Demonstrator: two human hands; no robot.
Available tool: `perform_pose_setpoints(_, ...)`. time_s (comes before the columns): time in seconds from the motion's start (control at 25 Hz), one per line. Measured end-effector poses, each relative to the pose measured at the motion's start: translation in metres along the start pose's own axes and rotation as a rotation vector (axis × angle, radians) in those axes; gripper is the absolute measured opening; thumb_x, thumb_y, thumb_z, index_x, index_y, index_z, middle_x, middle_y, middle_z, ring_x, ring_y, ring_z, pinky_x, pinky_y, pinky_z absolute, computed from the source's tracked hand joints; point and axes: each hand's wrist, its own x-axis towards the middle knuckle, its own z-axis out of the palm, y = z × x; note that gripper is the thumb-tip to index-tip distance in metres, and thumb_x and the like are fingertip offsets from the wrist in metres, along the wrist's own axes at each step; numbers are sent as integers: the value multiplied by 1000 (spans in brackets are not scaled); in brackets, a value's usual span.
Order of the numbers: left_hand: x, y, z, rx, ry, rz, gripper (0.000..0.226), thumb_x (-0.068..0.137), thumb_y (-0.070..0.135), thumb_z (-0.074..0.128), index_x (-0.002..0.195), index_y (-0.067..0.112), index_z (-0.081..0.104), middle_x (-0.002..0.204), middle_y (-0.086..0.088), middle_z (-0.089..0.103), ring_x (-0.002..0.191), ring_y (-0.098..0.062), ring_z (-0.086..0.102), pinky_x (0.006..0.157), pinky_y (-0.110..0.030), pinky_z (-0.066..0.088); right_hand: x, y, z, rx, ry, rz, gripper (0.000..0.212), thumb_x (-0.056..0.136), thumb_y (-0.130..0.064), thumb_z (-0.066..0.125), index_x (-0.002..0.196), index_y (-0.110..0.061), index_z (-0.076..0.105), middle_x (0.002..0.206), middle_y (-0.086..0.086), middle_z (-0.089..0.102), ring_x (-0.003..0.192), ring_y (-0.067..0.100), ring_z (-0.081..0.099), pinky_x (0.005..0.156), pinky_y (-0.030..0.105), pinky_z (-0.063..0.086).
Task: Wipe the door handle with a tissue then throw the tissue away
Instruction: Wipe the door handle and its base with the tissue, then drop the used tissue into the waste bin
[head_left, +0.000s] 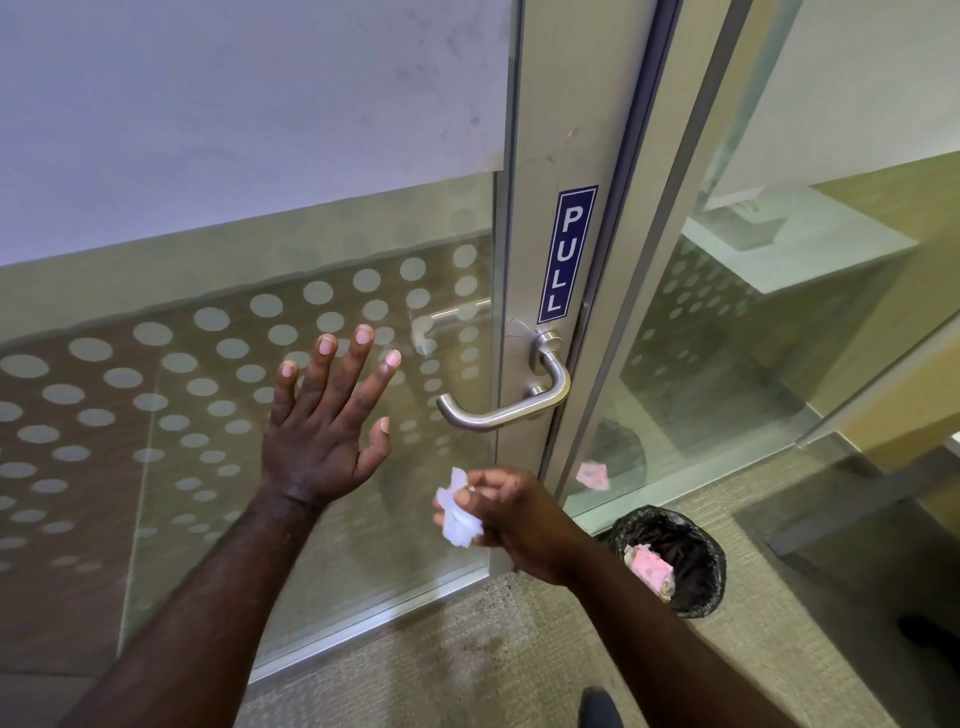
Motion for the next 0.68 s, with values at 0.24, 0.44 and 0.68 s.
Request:
perform_pose_setpoints(0.24, 2, 0, -3, -26, -21, -12, 71, 91, 43, 33, 156, 25, 12, 165, 1, 0, 151, -20, -3, 120, -38, -8, -40, 4, -58, -324, 86, 40, 17, 87, -16, 69, 95, -1, 68, 74, 10, 71, 66, 26, 70, 54, 29, 55)
perform_pose_setpoints(0.44, 6, 19, -21, -203, -79, -117, 70, 92, 45, 34, 156, 29, 10, 165, 3, -1, 151, -22, -2, 120, -45, -5, -62, -9, -99, -365, 208, -45, 23, 91, -20, 60, 92, 0, 72, 76, 6, 70, 72, 18, 66, 65, 32, 52)
perform_pose_setpoints(0.68, 34, 113, -40, -394, -163, -192, 71, 92, 49, 37, 155, 31, 12, 165, 4, -3, 151, -26, 1, 119, -51, 0, -85, -23, -178, -690, 421, -232, 9, 89, -16, 65, 82, -16, 70, 80, 6, 72, 76, 25, 67, 71, 41, 53)
